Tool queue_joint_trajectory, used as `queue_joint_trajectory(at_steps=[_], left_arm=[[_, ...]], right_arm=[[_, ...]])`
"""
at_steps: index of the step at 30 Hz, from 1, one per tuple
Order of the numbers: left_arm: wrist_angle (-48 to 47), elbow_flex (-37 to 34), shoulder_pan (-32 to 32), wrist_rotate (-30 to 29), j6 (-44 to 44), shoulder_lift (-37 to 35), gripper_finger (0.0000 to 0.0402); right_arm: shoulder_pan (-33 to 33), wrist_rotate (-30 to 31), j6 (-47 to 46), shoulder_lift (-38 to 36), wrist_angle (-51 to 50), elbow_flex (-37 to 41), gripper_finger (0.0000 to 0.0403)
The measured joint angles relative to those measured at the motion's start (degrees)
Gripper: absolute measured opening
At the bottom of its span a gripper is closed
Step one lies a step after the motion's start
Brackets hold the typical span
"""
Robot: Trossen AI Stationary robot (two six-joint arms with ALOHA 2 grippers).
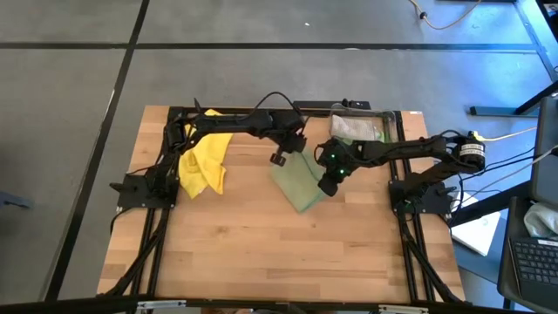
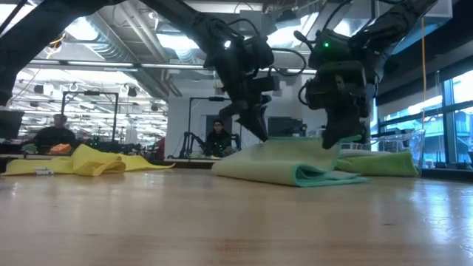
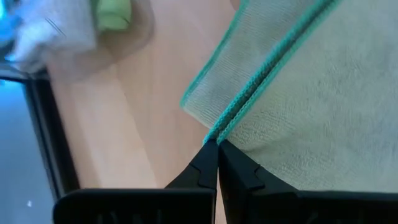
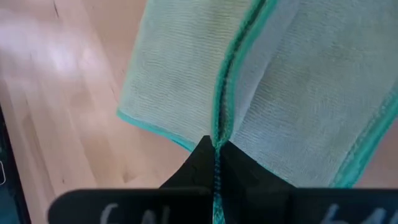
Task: Fold microfiber towels
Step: Fold the light green cloth
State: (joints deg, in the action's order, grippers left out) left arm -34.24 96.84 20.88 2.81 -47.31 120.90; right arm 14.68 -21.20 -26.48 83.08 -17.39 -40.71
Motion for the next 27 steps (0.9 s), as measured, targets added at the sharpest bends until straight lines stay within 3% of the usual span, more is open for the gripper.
queue_joint_trajectory(at_steps=[5,13,27], left_arm=[[2.1,0.0,0.0,-0.56,-0.07,0.0,0.0],[8.2,0.0,0.04,0.37,-0.25,0.0,0.0],[15.04,0.0,-1.9,1.2,-1.4,0.0,0.0]], right_arm=[[-1.25,2.05,-0.64,-0.45,-1.56,0.0,0.0008],[-3.72,13.15,-3.03,-8.09,-13.45,0.0,0.0008],[-9.85,18.78,-9.96,-21.17,-19.01,0.0,0.0008]])
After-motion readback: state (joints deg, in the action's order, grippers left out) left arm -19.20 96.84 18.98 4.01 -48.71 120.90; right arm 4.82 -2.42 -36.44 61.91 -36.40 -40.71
